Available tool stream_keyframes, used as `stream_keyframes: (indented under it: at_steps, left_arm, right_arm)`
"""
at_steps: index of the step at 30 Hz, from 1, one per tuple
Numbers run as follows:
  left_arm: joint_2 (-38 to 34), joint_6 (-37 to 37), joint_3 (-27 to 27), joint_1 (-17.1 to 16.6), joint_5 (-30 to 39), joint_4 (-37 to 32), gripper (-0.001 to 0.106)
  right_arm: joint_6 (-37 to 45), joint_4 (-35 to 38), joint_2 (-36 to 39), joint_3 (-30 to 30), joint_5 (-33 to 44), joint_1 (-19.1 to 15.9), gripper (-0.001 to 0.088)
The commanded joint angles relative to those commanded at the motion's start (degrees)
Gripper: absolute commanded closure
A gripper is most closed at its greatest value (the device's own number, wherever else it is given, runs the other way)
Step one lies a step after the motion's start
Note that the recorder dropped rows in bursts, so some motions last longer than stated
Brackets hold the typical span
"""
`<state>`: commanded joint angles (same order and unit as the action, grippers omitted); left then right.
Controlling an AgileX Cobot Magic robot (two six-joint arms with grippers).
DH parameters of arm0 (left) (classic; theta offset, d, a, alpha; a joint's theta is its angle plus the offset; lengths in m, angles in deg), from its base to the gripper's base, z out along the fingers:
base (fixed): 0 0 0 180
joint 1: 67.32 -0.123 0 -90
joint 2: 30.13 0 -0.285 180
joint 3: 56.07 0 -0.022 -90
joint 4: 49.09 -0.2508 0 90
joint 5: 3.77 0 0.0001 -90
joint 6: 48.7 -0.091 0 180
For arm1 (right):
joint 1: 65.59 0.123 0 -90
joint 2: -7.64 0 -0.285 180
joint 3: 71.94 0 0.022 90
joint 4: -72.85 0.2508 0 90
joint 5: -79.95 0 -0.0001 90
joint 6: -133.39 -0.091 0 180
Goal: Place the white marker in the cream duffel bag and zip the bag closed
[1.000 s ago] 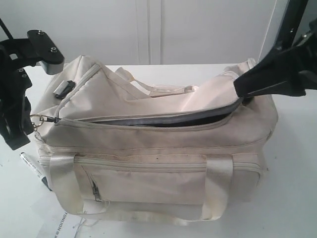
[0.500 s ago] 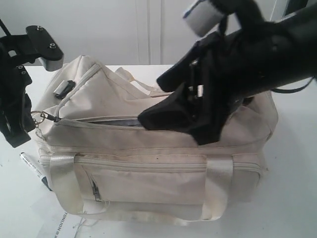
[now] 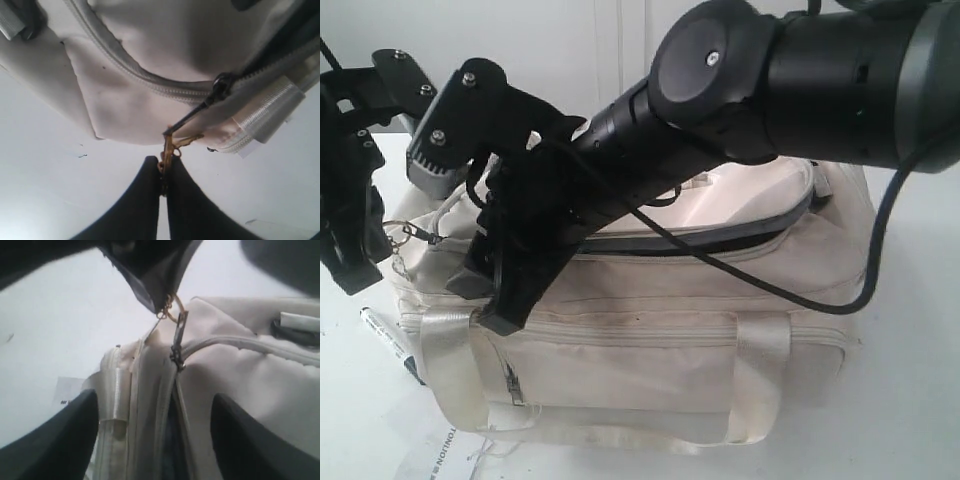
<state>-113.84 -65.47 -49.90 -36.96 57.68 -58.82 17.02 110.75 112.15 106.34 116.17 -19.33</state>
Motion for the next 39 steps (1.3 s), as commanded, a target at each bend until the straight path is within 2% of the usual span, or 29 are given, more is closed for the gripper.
stream_keyframes:
  at_steps: [1, 2, 3, 10, 17, 28, 33, 39]
  left_arm:
    - [0.0, 0.0, 0.0, 0.0, -0.3, 0.0, 0.105]
    - [0.0, 0.0, 0.0, 0.0, -0.3, 0.0, 0.105]
    - [0.0, 0.0, 0.0, 0.0, -0.4, 0.0, 0.105]
    - [0.0, 0.4, 0.0, -0.1, -3.4, -4.5, 0.105]
    - [0.0, -1.7, 0.0, -0.1, -4.8, -8.1, 0.105]
    - [-0.2, -8.6, 0.0, -0.1, -16.8, -8.1, 0.105]
    - [-1.9, -12.6, 0.0, -0.1, -17.0, -10.3, 0.105]
    - [-2.2, -11.1, 0.0, -0.1, -15.9, -10.9, 0.105]
  right_arm:
    - [0.0, -0.6, 0.0, 0.0, 0.2, 0.0, 0.0588]
    - [0.0, -0.6, -0.4, 0.0, 0.2, 0.0, 0.0829]
    - [0.0, -0.6, -0.6, 0.0, 0.1, 0.0, 0.0863]
    - [-2.1, -6.7, -4.0, -0.1, 6.3, 0.0, 0.0868]
    - [-2.4, -9.9, -4.1, -0.1, 11.0, 0.0, 0.0868]
    - [-2.2, -12.0, -4.2, -0.1, 13.1, 0.0, 0.0868]
    - [-1.9, -12.5, -4.2, -0.1, 13.4, 0.0, 0.0868]
    - [-0.5, -12.5, -4.2, -0.1, 13.6, 0.0, 0.0868]
